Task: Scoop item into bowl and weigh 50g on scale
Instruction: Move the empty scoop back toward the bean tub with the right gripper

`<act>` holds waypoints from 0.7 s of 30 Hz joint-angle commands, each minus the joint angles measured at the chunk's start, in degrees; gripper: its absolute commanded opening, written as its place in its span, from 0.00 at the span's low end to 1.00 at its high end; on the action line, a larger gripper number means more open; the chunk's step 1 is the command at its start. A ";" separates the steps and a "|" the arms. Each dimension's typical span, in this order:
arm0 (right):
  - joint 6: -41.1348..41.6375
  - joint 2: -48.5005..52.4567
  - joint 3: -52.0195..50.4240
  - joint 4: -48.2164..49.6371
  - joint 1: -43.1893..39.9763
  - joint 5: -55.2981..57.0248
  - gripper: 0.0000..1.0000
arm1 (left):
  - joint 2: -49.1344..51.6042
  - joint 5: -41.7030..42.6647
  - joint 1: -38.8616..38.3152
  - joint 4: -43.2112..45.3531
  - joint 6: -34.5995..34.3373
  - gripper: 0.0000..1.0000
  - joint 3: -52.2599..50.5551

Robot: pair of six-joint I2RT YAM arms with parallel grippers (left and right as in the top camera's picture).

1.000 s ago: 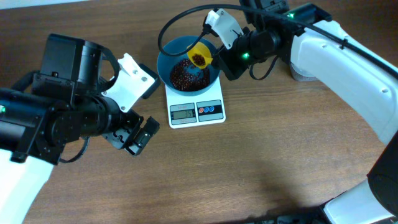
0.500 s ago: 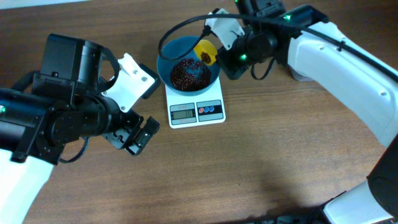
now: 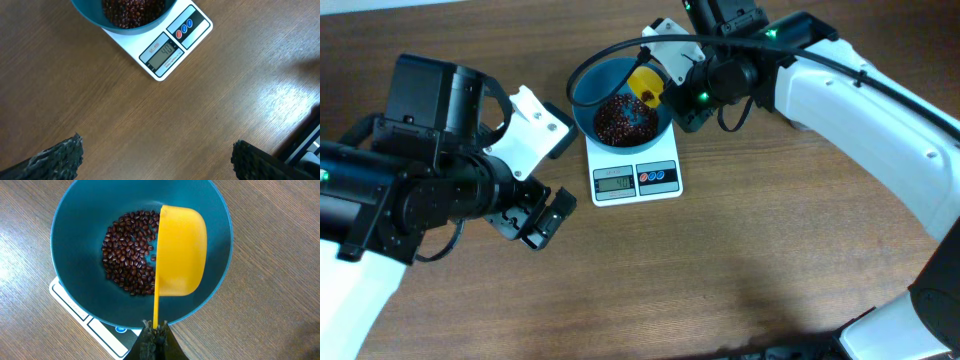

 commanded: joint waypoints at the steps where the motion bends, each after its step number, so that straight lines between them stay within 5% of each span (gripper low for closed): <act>1: 0.22 -2.05 0.35 0.17 0.42 0.74 0.04 | -0.33 0.83 0.24 0.09 -0.74 0.99 0.85; 21: 0.20 -2.80 2.97 0.17 4.11 12.79 0.04 | -0.33 0.81 0.24 0.09 -0.74 0.99 0.83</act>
